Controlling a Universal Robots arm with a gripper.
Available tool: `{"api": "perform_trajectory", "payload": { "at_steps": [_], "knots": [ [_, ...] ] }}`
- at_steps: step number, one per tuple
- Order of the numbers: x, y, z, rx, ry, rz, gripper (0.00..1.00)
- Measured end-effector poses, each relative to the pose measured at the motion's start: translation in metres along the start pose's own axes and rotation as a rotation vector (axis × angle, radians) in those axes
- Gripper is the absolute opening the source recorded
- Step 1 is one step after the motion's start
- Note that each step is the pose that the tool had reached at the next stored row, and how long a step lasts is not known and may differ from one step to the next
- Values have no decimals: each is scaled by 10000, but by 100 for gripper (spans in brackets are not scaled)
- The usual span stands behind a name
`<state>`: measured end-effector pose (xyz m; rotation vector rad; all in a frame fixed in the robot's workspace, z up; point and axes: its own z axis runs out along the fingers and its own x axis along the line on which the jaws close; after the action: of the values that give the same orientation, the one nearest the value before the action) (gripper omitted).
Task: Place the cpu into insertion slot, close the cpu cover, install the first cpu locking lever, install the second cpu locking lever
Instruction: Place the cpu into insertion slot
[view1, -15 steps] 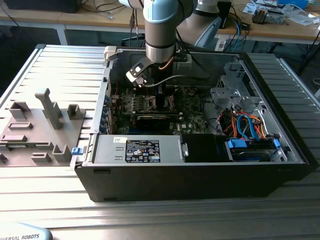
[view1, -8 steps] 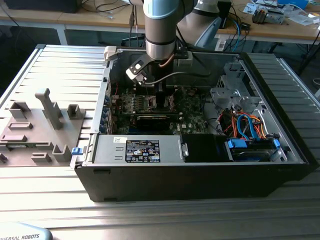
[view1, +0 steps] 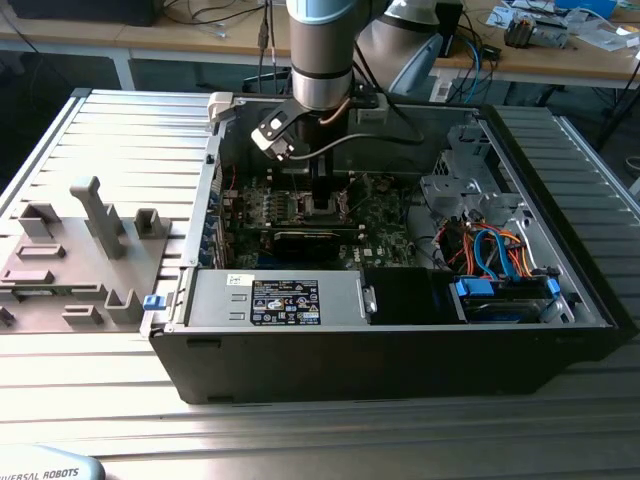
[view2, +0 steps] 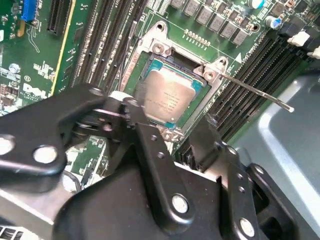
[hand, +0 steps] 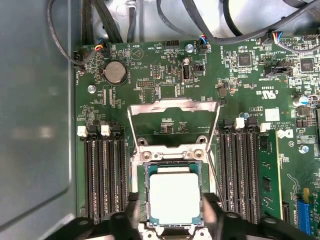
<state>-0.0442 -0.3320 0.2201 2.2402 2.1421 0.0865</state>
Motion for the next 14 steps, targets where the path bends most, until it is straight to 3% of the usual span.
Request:
{"api": "perform_trajectory", "payload": {
  "at_steps": [3,5,6,8,9,14],
  "knots": [
    [-6,2,-1,26,-4,-15,41],
    [-15,5,-1,95,-5,-34,41],
    [-18,7,-1,154,-6,-50,35],
    [-25,20,0,513,-18,-191,17],
    [-26,32,-1,569,-19,-290,11],
    [-23,84,-1,616,8,-888,11]
  ]
}}
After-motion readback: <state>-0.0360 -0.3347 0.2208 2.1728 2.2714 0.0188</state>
